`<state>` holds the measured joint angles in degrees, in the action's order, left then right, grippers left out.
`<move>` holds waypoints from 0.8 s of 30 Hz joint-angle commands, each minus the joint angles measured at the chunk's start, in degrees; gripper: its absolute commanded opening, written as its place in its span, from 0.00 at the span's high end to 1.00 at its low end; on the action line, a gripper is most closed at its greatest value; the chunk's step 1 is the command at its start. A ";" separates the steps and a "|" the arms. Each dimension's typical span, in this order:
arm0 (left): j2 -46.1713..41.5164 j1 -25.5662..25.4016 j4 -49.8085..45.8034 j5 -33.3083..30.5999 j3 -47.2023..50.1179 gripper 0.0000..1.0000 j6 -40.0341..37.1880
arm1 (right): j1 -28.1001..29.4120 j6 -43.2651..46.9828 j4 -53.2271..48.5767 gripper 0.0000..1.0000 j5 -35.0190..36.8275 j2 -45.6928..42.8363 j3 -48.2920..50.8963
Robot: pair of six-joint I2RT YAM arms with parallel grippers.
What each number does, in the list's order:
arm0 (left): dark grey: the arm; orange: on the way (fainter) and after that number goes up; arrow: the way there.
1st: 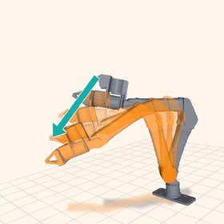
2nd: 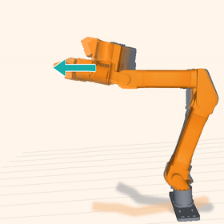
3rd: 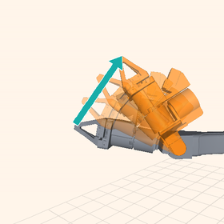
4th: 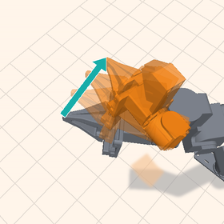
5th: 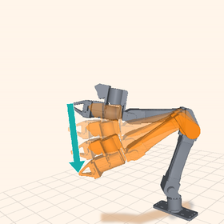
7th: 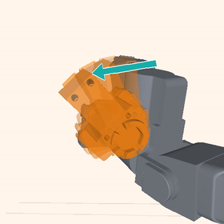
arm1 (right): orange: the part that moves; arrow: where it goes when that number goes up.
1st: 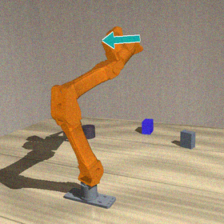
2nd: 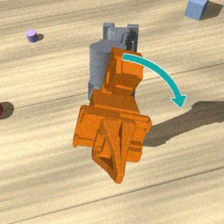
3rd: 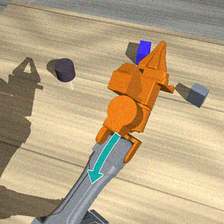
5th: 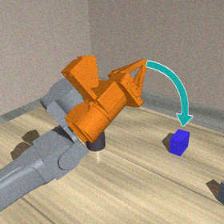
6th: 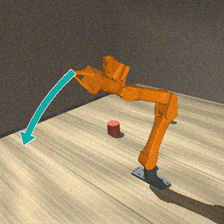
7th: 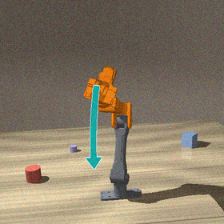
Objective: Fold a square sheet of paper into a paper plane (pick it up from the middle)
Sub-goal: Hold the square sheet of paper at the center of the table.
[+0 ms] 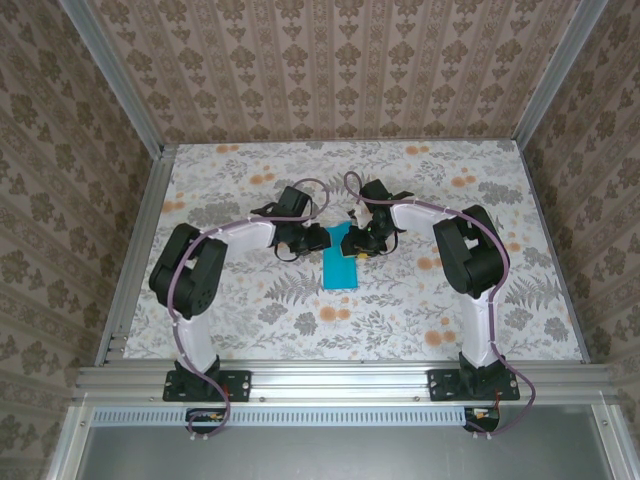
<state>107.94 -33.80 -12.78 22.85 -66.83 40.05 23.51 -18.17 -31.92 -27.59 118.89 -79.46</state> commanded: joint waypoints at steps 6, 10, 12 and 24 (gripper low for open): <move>3.15 -1.00 -1.71 2.02 -2.60 0.78 -1.29 | -0.24 -0.07 -3.03 0.65 7.37 4.50 1.41; 3.59 -1.00 -1.81 2.19 -2.70 0.79 -1.28 | -0.18 0.49 -3.23 0.65 7.37 4.58 1.44; 3.67 -1.00 -1.81 2.35 -2.69 0.79 -1.28 | -0.15 0.90 -3.32 0.65 7.34 4.59 1.51; 3.86 -1.44 -1.70 3.25 -3.11 0.79 -1.09 | -0.03 0.64 -3.21 0.64 7.03 5.03 1.37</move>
<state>111.02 -34.85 -13.69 24.95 -67.92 39.86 23.51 -17.93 -31.94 -27.62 119.00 -79.53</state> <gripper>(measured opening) 0.209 0.353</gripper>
